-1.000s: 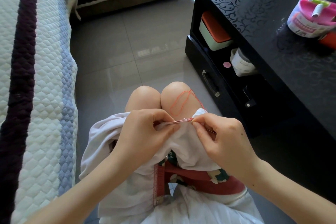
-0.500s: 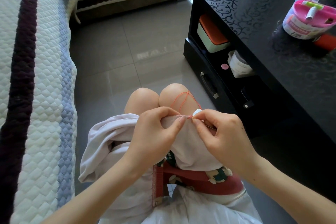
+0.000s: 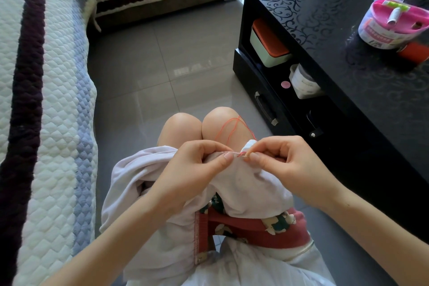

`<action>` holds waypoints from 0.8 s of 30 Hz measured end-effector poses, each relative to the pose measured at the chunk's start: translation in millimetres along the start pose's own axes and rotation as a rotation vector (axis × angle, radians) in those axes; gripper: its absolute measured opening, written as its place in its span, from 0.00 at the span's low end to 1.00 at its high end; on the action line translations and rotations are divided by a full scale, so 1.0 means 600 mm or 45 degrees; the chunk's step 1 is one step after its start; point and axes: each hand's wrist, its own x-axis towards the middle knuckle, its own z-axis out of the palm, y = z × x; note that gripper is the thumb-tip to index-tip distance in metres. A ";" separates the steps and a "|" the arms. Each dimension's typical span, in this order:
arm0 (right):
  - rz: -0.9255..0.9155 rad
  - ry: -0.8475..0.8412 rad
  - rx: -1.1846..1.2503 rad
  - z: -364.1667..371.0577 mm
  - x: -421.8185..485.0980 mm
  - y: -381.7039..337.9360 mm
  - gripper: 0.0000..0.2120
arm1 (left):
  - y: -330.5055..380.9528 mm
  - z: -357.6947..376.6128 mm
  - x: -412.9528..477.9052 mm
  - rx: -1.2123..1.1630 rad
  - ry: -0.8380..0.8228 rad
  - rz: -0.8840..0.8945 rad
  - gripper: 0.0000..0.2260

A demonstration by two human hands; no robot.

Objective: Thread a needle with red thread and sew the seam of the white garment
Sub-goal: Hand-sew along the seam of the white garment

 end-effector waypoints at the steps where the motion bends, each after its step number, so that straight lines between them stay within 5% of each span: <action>1: 0.033 -0.029 0.025 -0.003 0.000 -0.001 0.06 | 0.000 -0.001 0.000 -0.028 -0.025 -0.020 0.06; 13: 0.193 -0.232 0.289 -0.016 0.010 -0.013 0.07 | 0.005 -0.014 0.003 -0.418 -0.229 -0.144 0.09; 24: 0.131 -0.265 0.295 0.007 0.010 0.007 0.07 | 0.000 -0.011 0.011 -0.451 -0.292 -0.250 0.07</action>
